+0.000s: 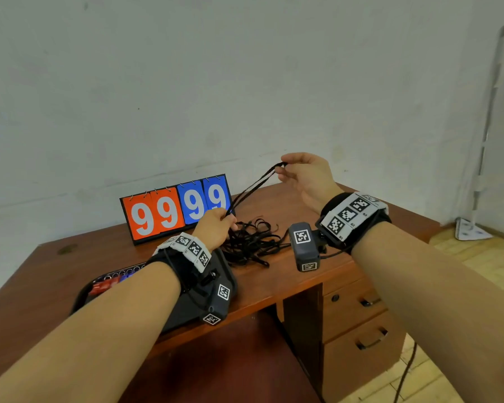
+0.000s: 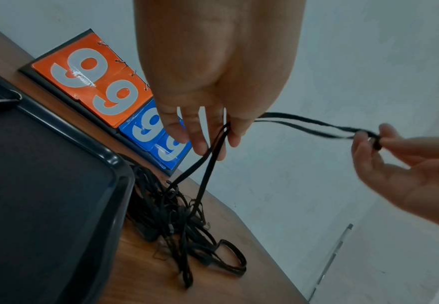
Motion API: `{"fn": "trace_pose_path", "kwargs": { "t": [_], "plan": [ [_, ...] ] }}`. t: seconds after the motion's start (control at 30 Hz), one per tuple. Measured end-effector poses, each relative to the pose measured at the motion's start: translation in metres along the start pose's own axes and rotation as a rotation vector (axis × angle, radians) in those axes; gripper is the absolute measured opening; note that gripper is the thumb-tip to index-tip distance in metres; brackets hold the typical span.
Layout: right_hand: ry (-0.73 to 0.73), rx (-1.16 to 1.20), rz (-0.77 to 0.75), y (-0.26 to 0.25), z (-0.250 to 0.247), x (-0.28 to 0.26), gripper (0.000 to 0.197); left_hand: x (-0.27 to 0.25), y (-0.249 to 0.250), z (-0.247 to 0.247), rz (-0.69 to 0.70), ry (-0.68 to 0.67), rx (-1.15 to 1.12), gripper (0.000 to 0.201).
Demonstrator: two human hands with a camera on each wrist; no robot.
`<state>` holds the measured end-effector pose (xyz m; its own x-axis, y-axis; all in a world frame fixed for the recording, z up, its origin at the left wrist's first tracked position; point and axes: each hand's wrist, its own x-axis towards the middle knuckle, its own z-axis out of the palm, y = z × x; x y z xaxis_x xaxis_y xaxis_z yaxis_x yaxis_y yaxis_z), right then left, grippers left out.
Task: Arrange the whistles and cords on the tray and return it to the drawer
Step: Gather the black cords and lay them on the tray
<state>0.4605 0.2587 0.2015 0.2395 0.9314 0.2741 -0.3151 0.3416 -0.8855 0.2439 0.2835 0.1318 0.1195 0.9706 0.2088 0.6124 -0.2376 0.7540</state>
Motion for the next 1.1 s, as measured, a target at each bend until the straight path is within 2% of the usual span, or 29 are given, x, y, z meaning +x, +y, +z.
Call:
{"fn": "trace_pose_path", "kwargs": {
  "t": [0.13,0.3,0.5,0.63,0.73,0.87,0.97,1.03,1.1],
  "plan": [
    [0.028,-0.325,0.072,0.018,-0.009,-0.002,0.028,-0.002,0.008,-0.006,0.015,0.049,-0.070,0.021],
    [-0.083,-0.692,0.064,0.038,-0.011,-0.012,0.022,-0.003,0.025,-0.010,0.046,0.046,-0.123,0.021],
    [-0.304,-0.791,0.145,0.061,-0.006,-0.017,0.019,-0.007,0.034,-0.015,0.071,0.069,-0.181,0.023],
    [-0.365,-0.790,0.191,0.077,-0.002,-0.014,0.023,-0.008,0.034,-0.025,0.071,0.095,-0.214,0.024],
    [-0.421,-0.847,0.204,0.088,0.005,-0.011,0.037,-0.005,0.029,-0.033,0.067,0.094,-0.232,0.024],
    [-0.583,-0.983,0.170,0.105,0.021,-0.007,0.060,-0.002,0.022,-0.043,0.068,0.110,-0.250,0.027],
    [-0.674,-1.042,0.105,0.120,0.034,-0.004,0.045,-0.002,0.018,-0.049,0.070,0.118,-0.244,0.028],
    [-0.651,-1.053,0.070,0.127,0.039,-0.002,0.027,-0.001,0.012,-0.053,0.064,0.127,-0.215,0.027],
    [-0.580,-1.018,0.097,0.131,0.038,0.001,0.020,0.000,0.003,-0.056,0.041,0.143,-0.210,0.026]
  ]
}}
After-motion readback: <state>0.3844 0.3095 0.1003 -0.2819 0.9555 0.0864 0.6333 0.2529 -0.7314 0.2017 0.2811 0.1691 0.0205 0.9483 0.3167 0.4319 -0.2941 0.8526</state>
